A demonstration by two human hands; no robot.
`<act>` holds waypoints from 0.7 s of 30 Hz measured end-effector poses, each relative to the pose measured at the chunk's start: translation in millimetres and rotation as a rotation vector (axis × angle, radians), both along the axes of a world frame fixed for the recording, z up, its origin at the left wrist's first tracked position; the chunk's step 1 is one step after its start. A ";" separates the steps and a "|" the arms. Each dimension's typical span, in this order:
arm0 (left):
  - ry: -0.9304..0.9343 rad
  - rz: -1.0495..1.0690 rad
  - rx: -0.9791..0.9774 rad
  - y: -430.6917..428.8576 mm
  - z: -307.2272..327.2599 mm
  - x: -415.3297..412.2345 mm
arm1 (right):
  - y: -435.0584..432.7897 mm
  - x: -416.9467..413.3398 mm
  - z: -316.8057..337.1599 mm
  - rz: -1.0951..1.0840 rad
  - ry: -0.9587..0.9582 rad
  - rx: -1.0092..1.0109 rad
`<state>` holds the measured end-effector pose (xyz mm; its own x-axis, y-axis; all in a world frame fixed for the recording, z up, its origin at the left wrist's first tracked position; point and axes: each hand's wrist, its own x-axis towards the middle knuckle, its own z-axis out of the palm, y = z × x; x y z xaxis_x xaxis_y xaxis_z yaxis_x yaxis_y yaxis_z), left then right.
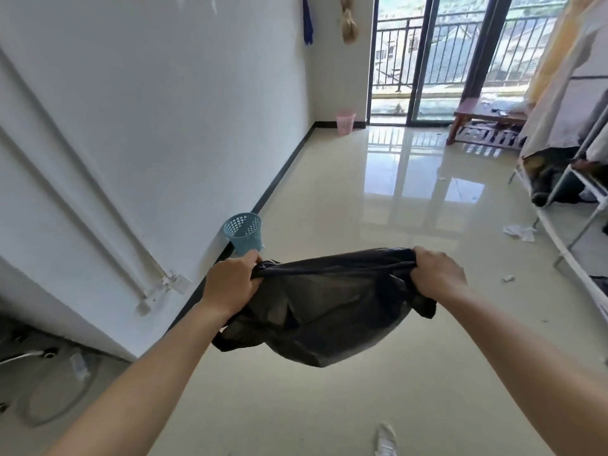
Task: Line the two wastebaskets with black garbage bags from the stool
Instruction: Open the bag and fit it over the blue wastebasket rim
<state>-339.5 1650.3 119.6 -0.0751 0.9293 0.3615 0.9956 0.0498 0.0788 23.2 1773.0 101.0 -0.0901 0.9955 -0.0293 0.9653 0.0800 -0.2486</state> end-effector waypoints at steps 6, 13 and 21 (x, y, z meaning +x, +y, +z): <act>-0.011 0.154 -0.166 148.9 -11.5 -23.9 | 167.5 -36.9 -14.9 0.048 0.088 -0.117; -0.083 0.565 -0.329 262.2 12.3 -105.4 | 341.6 -148.6 30.6 0.353 0.115 -0.363; -0.376 0.733 -0.276 365.2 -26.3 -226.2 | 479.3 -332.8 -3.1 0.566 0.083 0.064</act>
<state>-565.7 2015.4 93.3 -0.7582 0.6508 -0.0392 0.6154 0.7342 0.2869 -309.6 2252.3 97.9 -0.6091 0.7909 0.0595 0.7449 0.5962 -0.2995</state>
